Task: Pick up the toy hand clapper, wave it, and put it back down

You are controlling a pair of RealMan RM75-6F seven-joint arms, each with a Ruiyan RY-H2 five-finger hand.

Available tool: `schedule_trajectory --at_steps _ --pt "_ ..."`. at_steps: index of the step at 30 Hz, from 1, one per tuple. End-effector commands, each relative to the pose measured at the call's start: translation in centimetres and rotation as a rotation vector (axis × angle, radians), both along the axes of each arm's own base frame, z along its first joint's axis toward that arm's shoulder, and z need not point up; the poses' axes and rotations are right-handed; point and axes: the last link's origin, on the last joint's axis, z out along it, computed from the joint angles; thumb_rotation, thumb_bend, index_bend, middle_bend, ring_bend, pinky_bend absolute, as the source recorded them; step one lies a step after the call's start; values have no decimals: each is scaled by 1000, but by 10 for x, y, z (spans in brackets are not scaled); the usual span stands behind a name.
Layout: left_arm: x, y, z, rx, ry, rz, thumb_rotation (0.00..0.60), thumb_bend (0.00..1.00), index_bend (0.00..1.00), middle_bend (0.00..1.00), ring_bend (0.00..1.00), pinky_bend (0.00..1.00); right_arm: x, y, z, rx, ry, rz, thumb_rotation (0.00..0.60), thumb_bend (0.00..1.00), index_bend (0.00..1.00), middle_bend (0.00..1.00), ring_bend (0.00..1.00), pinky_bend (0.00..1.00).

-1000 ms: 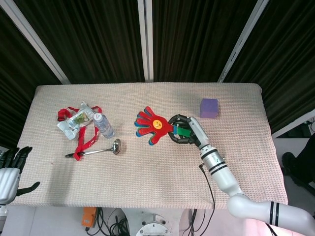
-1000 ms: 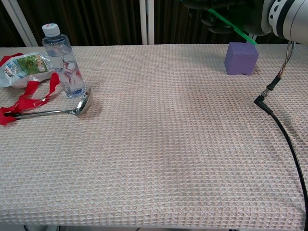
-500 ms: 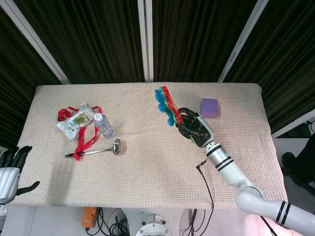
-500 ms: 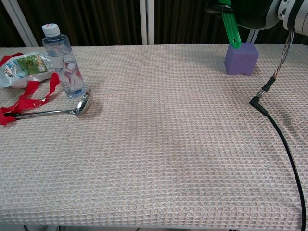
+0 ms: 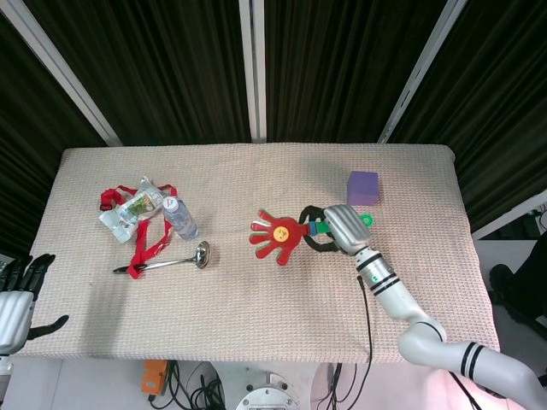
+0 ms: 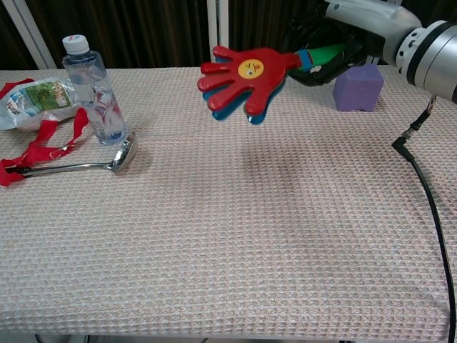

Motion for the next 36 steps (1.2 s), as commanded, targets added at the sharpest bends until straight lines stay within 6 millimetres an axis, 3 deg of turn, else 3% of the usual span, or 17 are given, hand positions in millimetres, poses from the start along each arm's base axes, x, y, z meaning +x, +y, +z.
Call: schedule_trajectory --at_steps 1,8,11,14,17,20,27,33,36 --pt "0 0 0 0 1 0 600 109 44 54 0 0 -7 1 -18 -129 356 57 600 423 931 698 765 994" --pt "0 0 0 4 3 -5 600 108 44 54 0 0 0 4 -14 -92 262 8 600 427 951 698 765 994" --pt "1 0 0 6 3 -8 600 109 44 54 0 0 13 9 -10 9 -94 -85 600 428 951 696 765 993" --pt "0 0 1 8 4 -10 600 108 44 54 0 0 21 12 0 133 -598 -193 600 428 950 699 764 993" --pt "0 0 1 9 4 -11 600 108 44 54 0 0 18 9 14 294 -1085 -327 600 422 950 698 765 993" --pt "0 0 1 10 3 -14 600 109 44 54 0 0 10 3 26 457 -1356 -464 600 407 948 694 765 993" --pt "1 1 0 6 3 -16 600 111 44 54 0 0 -8 -5 36 624 -1570 -569 600 417 945 688 765 993" --pt "1 2 0 8 5 -18 600 112 44 54 0 0 -17 -9 27 669 -1569 -580 600 417 944 688 765 993" --pt "1 2 0 7 5 -15 600 113 44 54 0 0 -20 -10 22 657 -1465 -540 600 416 944 688 765 993"
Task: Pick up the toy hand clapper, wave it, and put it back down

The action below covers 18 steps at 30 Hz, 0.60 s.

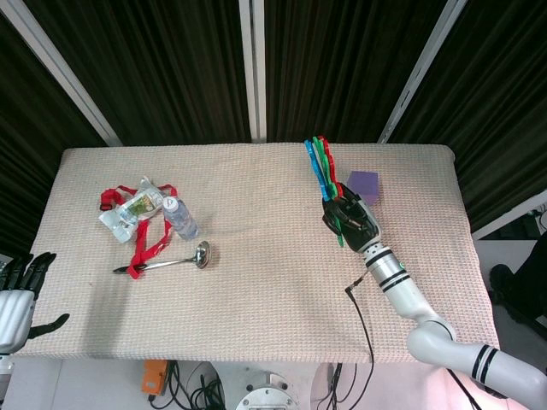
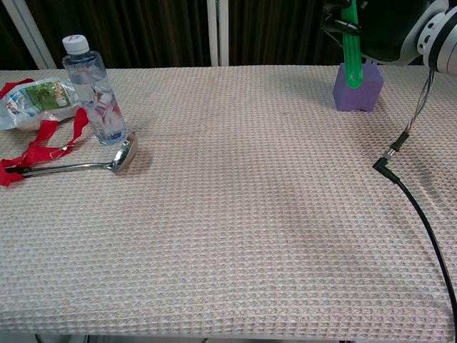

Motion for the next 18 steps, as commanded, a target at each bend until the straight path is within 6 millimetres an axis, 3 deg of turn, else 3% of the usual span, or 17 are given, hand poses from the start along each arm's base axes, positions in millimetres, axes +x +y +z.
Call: schedule_trajectory --at_steps 1,5,9,18 --pt "0 0 0 0 -1 1 600 112 44 54 0 0 -12 -4 -4 -25 151 83 600 416 944 688 765 993" --pt "-1 0 0 -1 -1 0 600 113 44 54 0 0 -16 -5 -23 -152 479 228 600 414 943 688 764 993" --pt "-1 0 0 2 -2 -1 600 113 44 54 0 0 -21 -6 -45 -392 937 390 600 407 943 688 765 993" --pt "-1 -1 2 4 3 6 600 113 44 54 0 0 -27 -3 -74 -796 1570 504 600 415 943 688 755 993"
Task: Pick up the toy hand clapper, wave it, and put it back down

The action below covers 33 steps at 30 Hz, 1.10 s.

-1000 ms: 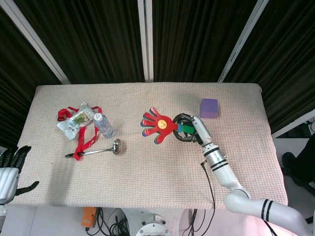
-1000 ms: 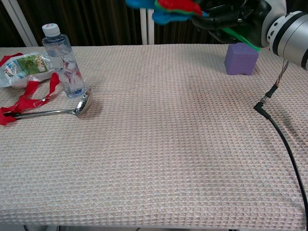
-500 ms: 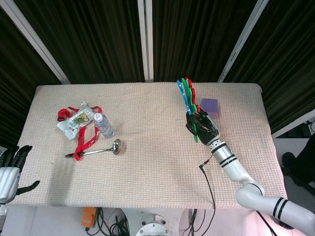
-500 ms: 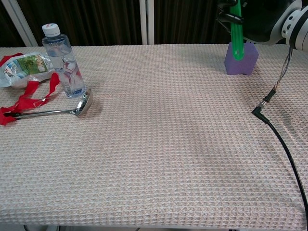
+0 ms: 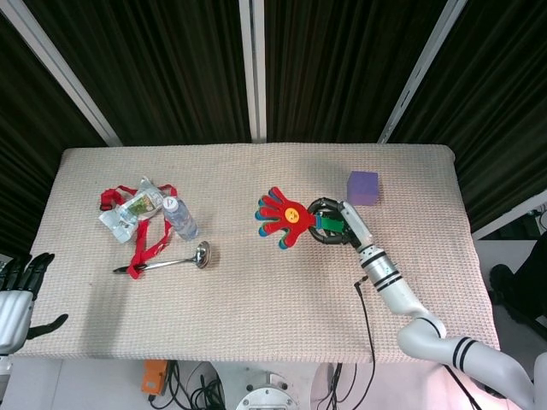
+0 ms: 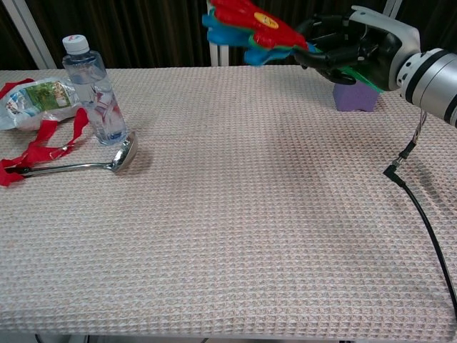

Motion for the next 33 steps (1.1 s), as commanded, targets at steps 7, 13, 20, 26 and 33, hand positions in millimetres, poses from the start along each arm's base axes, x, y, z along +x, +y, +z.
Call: schedule_trajectory --at_steps 7,13,20,26,33 --pt "-1 0 0 2 -1 0 600 113 44 54 0 0 0 6 -34 -398 751 242 600 416 943 678 755 994" --pt "-1 0 0 2 -1 0 600 113 44 54 0 0 13 13 -27 -283 404 100 600 416 943 697 755 994" --pt "0 -1 0 2 -2 -3 600 113 44 54 0 0 31 20 -2 210 -514 -244 600 406 941 691 756 993" --pt "0 1 -1 -2 -5 -4 600 113 44 54 0 0 23 16 22 394 -753 -364 600 398 927 690 756 993" --pt "1 2 -2 -4 -5 -7 600 113 44 54 0 0 17 18 13 379 -619 -292 600 396 924 690 756 993"
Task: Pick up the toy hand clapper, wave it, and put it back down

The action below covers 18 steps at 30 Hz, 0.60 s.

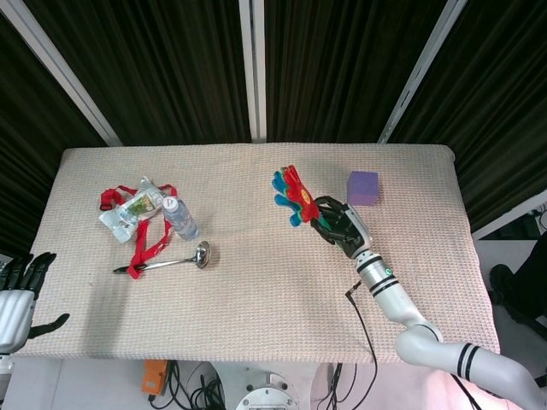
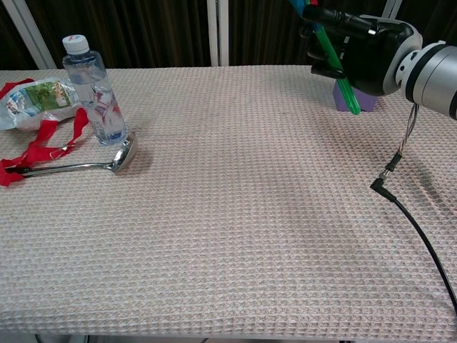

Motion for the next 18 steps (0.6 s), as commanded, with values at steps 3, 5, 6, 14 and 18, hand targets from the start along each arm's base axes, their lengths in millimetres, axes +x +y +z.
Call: schedule_trajectory --at_steps 3,5,6,14,18 --pt "0 0 -1 -1 0 2 600 113 44 54 0 0 -8 9 -13 -121 374 230 600 386 924 690 756 993" --pt "-1 0 -1 -3 -1 4 600 113 44 54 0 0 -15 13 -25 -236 602 329 600 380 924 690 756 993" --pt "-1 1 -1 -3 -1 5 600 113 44 54 0 0 -17 13 -30 -289 702 364 600 378 924 690 756 993" --pt "-4 -2 2 5 -10 13 600 113 44 54 0 0 -15 19 -62 -478 1118 475 600 379 921 690 756 993" --pt "-4 -3 3 10 -13 12 600 113 44 54 0 0 -13 21 -72 -451 1087 445 600 380 911 690 756 993"
